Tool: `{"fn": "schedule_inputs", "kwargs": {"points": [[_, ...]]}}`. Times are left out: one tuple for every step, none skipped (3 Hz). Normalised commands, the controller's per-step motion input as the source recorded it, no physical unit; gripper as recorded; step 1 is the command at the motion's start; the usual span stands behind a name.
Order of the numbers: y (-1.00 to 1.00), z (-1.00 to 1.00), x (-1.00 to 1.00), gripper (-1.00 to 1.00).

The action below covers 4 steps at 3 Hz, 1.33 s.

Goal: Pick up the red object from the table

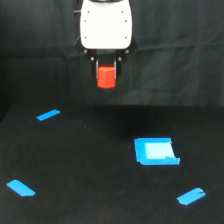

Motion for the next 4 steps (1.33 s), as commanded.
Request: {"fn": "schedule_inputs", "kwargs": {"points": [[-0.08, 0.11, -0.02, -1.00], [-0.10, 0.12, -0.04, -0.99], [-0.09, 0.09, -0.03, -0.99], [-0.08, 0.08, -0.02, -1.00]]}}
